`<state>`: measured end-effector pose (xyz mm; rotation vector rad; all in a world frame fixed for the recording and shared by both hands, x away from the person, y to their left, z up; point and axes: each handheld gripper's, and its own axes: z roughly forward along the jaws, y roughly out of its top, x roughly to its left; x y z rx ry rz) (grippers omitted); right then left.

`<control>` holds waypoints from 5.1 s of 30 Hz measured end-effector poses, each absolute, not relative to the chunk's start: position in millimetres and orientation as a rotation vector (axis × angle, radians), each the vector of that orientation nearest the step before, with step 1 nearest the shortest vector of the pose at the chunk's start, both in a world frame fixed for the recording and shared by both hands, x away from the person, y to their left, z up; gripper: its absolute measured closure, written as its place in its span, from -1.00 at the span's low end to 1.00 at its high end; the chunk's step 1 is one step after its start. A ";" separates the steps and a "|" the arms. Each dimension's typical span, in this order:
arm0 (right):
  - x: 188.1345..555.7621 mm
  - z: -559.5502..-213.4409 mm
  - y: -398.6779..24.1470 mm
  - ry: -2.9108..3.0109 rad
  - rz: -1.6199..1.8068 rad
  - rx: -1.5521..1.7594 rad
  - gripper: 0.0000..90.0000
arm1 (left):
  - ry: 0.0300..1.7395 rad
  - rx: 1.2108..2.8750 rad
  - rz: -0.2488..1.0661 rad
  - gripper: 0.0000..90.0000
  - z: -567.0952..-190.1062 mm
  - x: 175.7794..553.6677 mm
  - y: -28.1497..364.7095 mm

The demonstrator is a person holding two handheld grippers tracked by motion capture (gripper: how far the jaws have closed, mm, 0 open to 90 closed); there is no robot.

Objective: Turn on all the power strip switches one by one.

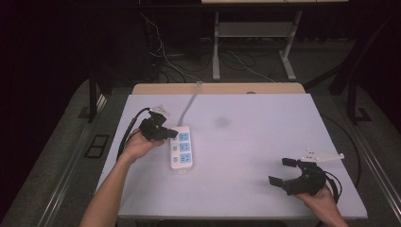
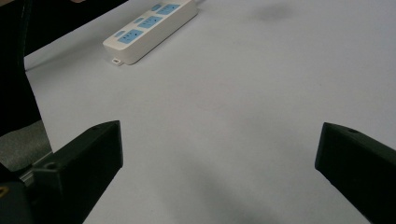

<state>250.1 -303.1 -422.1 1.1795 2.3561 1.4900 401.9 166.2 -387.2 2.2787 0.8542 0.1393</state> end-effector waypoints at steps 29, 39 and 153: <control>250.5 -422.2 -304.3 2.362 1.489 1.177 -0.98 | 0.907 2.308 0.170 0.98 -406.6 412.5 162.5; 250.3 -422.0 -304.5 2.362 1.488 1.176 -0.99 | 0.911 2.299 0.162 0.98 -407.3 412.3 164.2; 250.0 -419.7 -312.3 2.319 1.582 1.208 -0.98 | 1.005 1.834 0.260 -1.00 -374.2 312.2 209.5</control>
